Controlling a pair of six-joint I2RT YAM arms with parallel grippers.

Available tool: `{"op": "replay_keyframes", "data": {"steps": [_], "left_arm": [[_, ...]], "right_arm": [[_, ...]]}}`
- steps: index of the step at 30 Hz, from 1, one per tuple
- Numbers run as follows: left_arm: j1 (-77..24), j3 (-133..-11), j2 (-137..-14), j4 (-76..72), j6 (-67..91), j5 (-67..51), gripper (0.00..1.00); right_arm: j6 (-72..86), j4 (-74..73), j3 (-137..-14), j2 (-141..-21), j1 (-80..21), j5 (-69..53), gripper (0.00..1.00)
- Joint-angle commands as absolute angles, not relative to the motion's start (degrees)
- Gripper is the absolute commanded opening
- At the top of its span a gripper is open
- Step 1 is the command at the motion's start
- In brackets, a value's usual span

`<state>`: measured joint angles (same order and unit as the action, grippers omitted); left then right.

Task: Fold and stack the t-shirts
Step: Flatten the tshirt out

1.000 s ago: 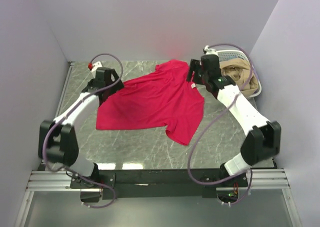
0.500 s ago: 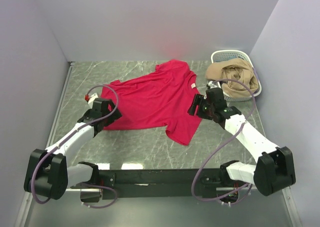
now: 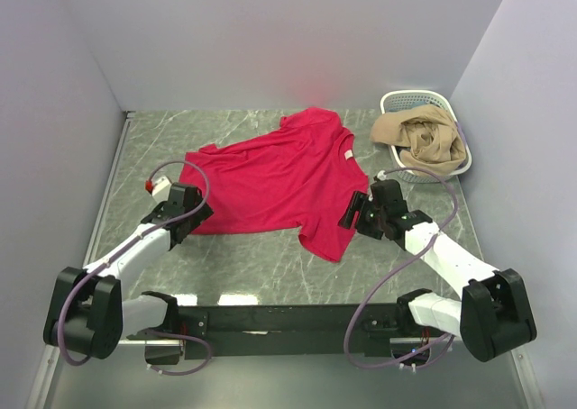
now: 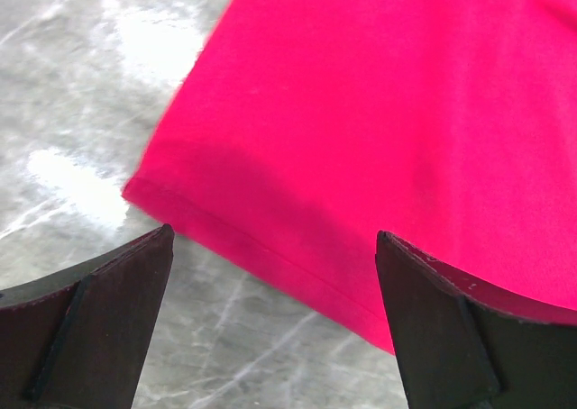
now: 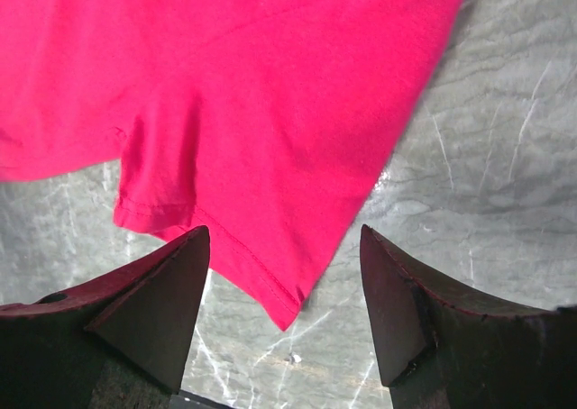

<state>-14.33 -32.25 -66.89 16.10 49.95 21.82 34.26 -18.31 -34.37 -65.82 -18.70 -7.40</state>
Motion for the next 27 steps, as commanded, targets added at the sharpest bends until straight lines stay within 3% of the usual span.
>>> {"op": "replay_keyframes", "data": {"steps": [1,13,27], "left_arm": [[-14.4,-32.3,-69.2,19.4,53.1,26.1,0.99],[-14.4,-31.7,-72.1,18.6,55.9,21.4,0.99],[-14.4,-34.5,-77.3,16.9,55.5,20.5,0.99]], "right_arm": [[35.2,-16.8,-33.8,-63.4,-18.5,-7.3,0.74],[40.0,-14.7,-29.0,-62.2,-18.5,-7.5,0.73],[43.3,-5.0,-25.7,-70.7,-19.7,-13.4,0.71]]}}
